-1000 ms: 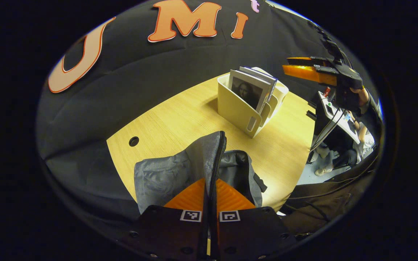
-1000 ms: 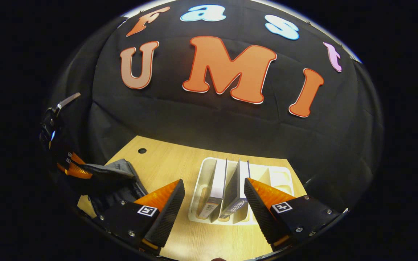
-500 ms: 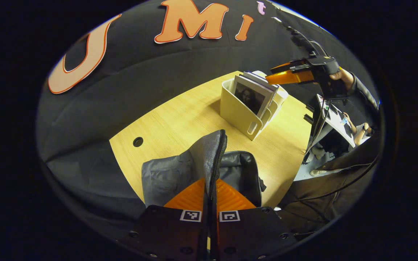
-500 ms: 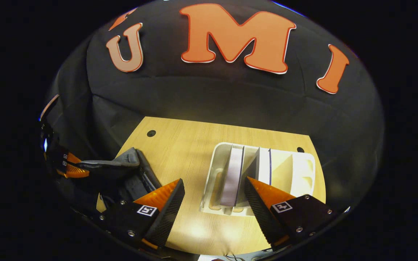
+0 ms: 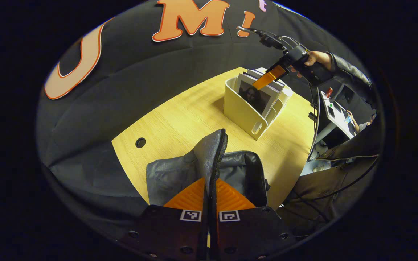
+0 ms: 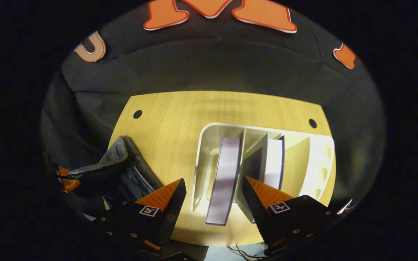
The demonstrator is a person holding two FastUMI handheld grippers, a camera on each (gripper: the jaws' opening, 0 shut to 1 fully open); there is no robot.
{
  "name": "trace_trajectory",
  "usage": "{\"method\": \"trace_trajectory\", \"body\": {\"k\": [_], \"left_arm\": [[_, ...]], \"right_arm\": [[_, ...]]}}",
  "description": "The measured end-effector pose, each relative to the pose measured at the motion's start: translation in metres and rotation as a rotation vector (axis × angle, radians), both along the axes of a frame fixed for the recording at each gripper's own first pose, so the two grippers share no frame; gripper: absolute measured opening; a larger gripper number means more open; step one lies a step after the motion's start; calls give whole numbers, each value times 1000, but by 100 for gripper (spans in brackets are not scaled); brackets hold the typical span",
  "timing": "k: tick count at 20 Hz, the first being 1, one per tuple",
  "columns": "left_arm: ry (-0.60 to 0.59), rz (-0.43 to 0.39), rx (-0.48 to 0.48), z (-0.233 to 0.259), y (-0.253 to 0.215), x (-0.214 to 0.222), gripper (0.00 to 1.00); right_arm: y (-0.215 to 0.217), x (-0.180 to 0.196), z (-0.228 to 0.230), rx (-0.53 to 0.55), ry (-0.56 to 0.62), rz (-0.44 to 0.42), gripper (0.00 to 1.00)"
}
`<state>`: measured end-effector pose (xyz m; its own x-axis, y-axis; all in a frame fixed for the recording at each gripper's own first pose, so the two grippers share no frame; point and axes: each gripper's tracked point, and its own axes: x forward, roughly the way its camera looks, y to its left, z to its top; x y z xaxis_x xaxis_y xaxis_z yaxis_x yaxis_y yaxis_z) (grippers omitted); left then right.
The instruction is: Open the schoolbag, grab two books from the bookshelf and put them into the schoolbag.
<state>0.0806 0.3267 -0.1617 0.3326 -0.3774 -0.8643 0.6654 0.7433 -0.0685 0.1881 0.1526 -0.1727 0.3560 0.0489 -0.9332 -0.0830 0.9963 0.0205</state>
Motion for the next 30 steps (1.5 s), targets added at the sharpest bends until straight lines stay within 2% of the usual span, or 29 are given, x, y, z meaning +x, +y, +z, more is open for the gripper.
{"method": "trace_trajectory", "body": {"k": [3,6,7,8,9,10,13,20,26,30], "left_arm": [[9,3,3,-2,-3,0,4],[10,17,16,-3,2,1,4],[10,30,22,-4,6,2,4],[10,42,20,-4,7,3,4],[13,50,13,-6,7,3,4],[14,50,6,-6,7,3,4],[23,42,-11,-12,4,0,4],[13,11,-33,-14,5,-5,4],[-1,-35,-38,-17,2,-8,4],[-11,-74,-34,-23,0,-8,4]], "right_arm": [[-3,11,-15,-27,37,12,83],[-5,12,-31,-40,100,-37,74],[-4,13,-35,-42,115,-55,58],[-4,12,-37,-43,137,-70,58],[-3,9,-36,-50,157,-83,39],[-1,8,-39,-53,177,-79,42],[-3,2,-35,-79,201,-112,37],[-16,-26,-3,-105,155,-184,33],[-11,-81,29,-53,79,-247,33],[-1,-129,32,-5,60,-293,33]]}}
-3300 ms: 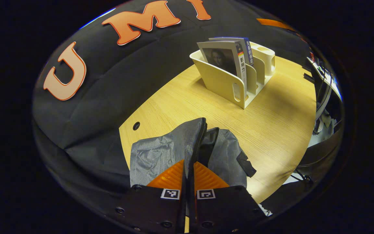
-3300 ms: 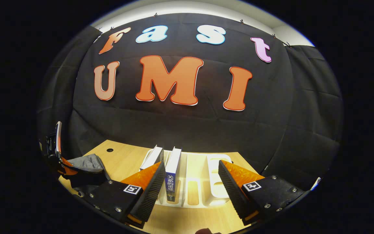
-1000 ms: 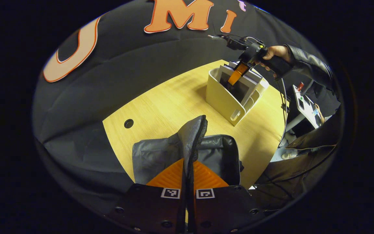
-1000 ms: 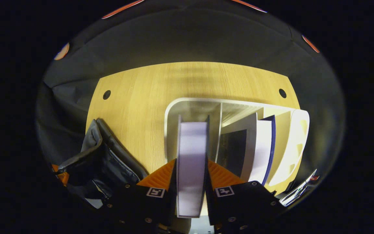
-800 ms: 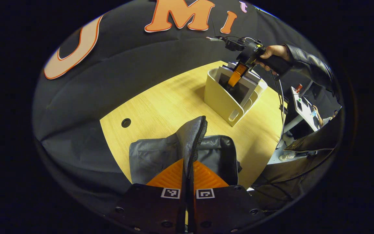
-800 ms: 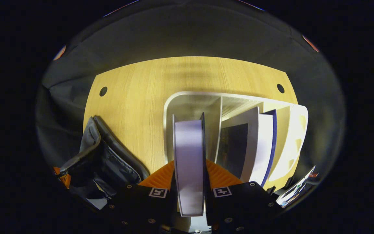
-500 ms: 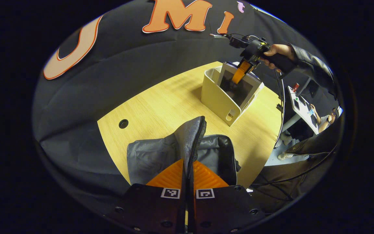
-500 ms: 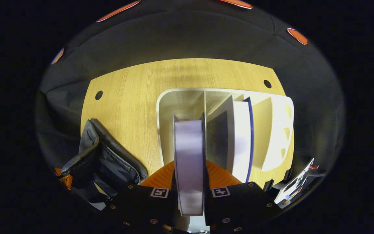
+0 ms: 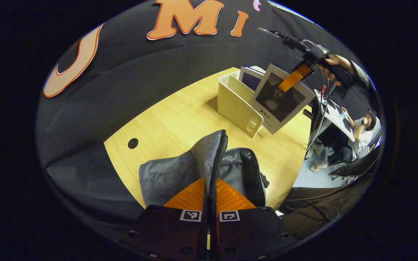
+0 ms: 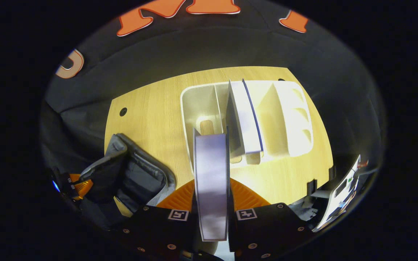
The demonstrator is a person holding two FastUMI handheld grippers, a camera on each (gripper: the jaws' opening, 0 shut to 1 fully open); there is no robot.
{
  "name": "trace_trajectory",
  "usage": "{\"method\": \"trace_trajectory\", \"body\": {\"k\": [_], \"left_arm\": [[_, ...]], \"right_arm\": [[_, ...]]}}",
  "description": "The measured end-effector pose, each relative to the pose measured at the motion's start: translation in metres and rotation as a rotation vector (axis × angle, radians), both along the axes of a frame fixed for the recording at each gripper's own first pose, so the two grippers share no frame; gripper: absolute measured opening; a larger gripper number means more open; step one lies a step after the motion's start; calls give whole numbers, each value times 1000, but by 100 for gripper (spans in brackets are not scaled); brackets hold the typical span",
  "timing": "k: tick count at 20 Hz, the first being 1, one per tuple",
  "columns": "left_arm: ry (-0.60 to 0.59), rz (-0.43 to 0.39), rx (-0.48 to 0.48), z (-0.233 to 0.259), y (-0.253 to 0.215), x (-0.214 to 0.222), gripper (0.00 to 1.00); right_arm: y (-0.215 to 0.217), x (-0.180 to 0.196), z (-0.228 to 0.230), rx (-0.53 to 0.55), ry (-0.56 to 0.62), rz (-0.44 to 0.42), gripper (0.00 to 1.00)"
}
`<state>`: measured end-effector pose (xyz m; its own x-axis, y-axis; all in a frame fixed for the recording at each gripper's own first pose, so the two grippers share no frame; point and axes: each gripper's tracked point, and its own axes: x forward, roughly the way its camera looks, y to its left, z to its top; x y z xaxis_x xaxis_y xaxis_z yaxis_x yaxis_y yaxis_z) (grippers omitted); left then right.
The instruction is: Open the schoolbag, grab two books from the bookshelf and put them into the schoolbag.
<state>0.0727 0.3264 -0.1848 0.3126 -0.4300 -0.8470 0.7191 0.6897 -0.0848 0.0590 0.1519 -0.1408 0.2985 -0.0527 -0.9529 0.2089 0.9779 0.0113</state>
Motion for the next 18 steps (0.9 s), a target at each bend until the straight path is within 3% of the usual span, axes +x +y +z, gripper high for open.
{"method": "trace_trajectory", "body": {"k": [8,18], "left_arm": [[9,-32,-7,-7,-3,1,4],[-1,-18,5,1,8,2,4]], "right_arm": [[16,-81,-9,108,-15,-103,33],[67,-92,24,449,-214,-207,32]]}}
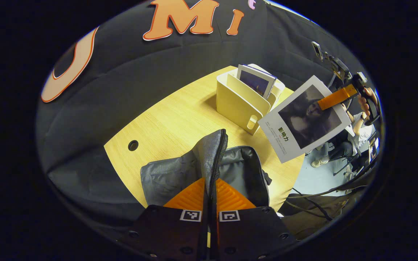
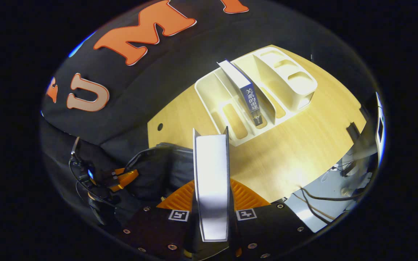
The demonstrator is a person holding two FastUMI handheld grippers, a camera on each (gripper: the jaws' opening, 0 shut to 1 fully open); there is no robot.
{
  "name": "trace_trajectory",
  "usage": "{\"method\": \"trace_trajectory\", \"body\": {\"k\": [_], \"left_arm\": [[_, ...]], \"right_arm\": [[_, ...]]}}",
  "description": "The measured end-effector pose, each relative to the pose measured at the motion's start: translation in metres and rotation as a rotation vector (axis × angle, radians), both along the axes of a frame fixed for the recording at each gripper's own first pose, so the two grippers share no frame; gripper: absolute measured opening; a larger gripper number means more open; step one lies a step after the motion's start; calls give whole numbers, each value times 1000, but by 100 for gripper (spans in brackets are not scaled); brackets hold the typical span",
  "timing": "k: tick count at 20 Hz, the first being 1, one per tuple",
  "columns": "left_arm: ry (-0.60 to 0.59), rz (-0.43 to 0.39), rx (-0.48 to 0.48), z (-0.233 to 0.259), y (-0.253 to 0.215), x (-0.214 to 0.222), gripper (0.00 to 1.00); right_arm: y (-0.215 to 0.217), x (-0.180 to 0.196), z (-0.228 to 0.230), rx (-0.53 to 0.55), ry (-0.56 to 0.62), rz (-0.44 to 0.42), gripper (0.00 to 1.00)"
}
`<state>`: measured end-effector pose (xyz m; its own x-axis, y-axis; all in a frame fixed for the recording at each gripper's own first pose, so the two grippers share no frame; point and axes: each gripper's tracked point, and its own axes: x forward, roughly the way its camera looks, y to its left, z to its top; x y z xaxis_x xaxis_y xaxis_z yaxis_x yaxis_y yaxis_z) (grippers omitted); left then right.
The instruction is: Open the schoolbag, grab two books from the bookshelf and put them into the schoolbag.
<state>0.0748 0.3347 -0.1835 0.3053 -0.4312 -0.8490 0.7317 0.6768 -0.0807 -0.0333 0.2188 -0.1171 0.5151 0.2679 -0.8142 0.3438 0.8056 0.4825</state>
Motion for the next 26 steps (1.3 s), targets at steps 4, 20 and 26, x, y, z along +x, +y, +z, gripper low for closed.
{"method": "trace_trajectory", "body": {"k": [4,20,26], "left_arm": [[-8,15,-3,6,-1,5,4],[-53,61,-16,31,0,13,4],[-72,61,-43,41,-4,12,4]], "right_arm": [[46,6,-10,111,-44,35,31],[191,69,-104,426,-32,54,31],[215,91,-134,461,-68,16,30]]}}
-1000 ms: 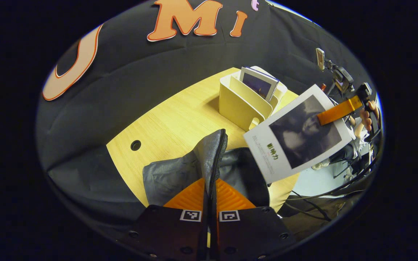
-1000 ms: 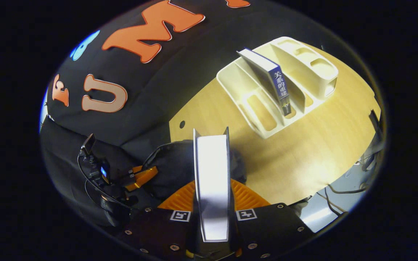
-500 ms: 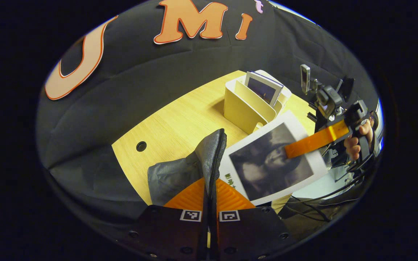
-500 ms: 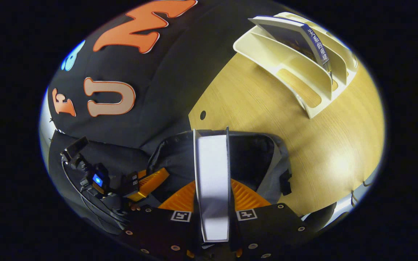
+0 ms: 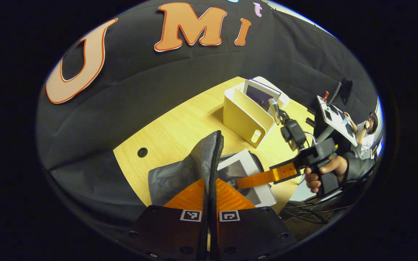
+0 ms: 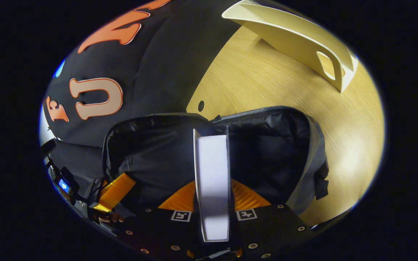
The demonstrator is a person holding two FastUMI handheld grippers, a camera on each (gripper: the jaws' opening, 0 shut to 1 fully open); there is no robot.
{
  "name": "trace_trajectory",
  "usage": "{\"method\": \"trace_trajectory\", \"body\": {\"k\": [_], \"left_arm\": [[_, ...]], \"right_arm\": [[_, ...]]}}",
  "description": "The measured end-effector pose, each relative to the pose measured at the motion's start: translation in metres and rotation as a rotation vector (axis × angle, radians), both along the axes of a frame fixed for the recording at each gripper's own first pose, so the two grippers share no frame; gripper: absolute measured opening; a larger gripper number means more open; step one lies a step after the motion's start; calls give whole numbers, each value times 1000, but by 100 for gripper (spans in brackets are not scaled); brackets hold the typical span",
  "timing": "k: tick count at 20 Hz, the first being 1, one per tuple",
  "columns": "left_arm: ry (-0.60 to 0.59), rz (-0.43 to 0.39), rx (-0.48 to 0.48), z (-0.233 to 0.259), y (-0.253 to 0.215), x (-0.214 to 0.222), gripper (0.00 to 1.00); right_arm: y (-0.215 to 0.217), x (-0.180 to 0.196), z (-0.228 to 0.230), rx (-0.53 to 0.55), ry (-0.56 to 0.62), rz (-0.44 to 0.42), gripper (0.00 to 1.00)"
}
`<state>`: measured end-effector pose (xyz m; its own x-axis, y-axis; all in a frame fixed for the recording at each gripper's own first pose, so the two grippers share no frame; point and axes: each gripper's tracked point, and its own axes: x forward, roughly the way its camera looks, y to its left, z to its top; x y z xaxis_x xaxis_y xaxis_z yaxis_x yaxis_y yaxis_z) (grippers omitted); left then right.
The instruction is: Open the schoolbag, grab two books from the bookshelf and put them into the schoolbag.
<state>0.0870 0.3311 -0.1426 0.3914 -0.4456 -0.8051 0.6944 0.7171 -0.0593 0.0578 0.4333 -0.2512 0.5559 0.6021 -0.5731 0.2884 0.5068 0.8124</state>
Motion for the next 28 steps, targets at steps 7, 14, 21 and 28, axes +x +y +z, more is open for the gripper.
{"method": "trace_trajectory", "body": {"k": [7,14,21,28], "left_arm": [[3,-4,-29,0,-12,-3,4],[8,47,-15,-7,-3,-5,4],[8,85,18,-15,-7,-10,4],[14,126,41,-23,-17,-13,4]], "right_arm": [[16,23,-22,-4,-1,-28,35],[-15,-10,-27,-200,46,75,87],[-66,-28,-9,-376,-6,176,98],[-149,-32,22,-552,-26,252,98]]}}
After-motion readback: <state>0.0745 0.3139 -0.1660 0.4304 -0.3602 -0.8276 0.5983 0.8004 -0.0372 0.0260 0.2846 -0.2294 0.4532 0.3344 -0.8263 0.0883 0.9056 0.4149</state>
